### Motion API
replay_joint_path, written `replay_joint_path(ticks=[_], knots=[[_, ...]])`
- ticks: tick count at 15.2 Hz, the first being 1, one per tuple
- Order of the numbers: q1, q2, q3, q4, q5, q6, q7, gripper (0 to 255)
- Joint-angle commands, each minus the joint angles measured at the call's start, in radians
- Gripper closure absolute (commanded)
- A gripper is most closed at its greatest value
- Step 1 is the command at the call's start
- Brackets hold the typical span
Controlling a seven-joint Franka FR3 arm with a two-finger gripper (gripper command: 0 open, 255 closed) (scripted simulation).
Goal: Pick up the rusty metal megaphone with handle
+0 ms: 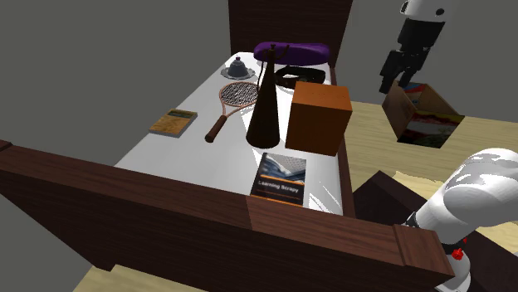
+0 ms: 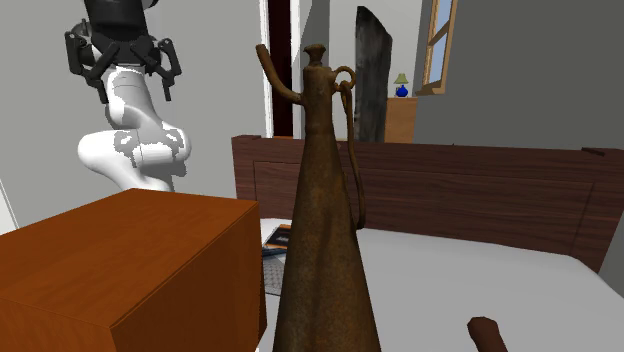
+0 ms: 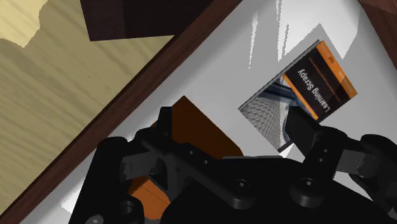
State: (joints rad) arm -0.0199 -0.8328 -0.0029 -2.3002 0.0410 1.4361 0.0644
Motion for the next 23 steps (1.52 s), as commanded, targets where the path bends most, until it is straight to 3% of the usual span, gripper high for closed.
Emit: replay_joint_path(ticks=[1, 7, 13, 18, 23], knots=[[0.0, 0.0, 0.0, 0.0, 0.0, 0.0, 0.0, 0], [-0.016, 0.128, 0.119, 0.032, 0.07, 0.154, 0.194, 0], [-0.044, 0.296, 0.231, 0.12, 0.089, 0.292, 0.386, 0], [-0.074, 0.459, 0.315, 0.234, 0.059, 0.384, 0.553, 0], [-0.099, 0.64, 0.389, 0.386, -0.02, 0.442, 0.731, 0]])
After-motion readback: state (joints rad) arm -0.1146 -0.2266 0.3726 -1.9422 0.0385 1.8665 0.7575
